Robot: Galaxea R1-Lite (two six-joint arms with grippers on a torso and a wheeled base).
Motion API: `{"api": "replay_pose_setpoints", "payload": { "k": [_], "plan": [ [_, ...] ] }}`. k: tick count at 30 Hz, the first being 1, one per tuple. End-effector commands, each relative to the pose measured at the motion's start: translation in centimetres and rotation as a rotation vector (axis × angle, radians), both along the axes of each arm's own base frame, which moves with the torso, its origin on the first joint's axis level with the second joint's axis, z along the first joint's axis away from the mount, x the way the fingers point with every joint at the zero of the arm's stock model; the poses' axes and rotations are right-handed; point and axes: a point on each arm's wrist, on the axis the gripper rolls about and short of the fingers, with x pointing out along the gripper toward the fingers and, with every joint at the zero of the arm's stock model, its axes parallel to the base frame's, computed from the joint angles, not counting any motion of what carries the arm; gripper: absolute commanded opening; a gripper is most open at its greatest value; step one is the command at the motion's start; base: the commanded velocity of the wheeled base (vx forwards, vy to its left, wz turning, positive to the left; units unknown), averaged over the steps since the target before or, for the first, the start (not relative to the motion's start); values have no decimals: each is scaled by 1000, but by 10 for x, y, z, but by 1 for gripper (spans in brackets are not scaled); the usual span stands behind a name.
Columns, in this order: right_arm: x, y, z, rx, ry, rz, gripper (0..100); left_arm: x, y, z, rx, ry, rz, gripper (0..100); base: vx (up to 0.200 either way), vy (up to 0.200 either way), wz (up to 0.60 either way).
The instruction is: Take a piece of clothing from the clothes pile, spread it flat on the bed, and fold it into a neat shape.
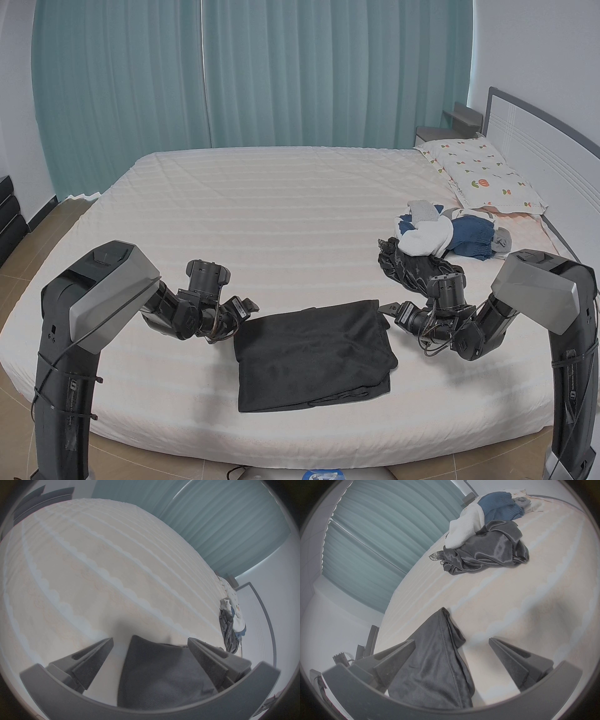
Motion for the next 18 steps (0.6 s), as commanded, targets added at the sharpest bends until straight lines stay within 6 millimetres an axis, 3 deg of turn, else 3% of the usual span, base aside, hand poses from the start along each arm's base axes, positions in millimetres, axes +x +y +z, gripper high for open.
{"api": "replay_pose_setpoints", "payload": {
  "k": [1,3,4,18],
  "plan": [
    [-5,-1,8,17,1,-4,100,1,-7,-6,1,2,-15,100,0,0,0],
    [-6,-1,8,30,9,1,100,1,-7,-6,0,4,-16,100,0,0,0],
    [-6,-1,8,30,9,1,100,1,-7,-6,0,4,-16,0,0,0,0],
    [-36,1,1,-11,61,170,100,4,-5,-4,48,-26,65,0,0,0,0]
  ]
}}
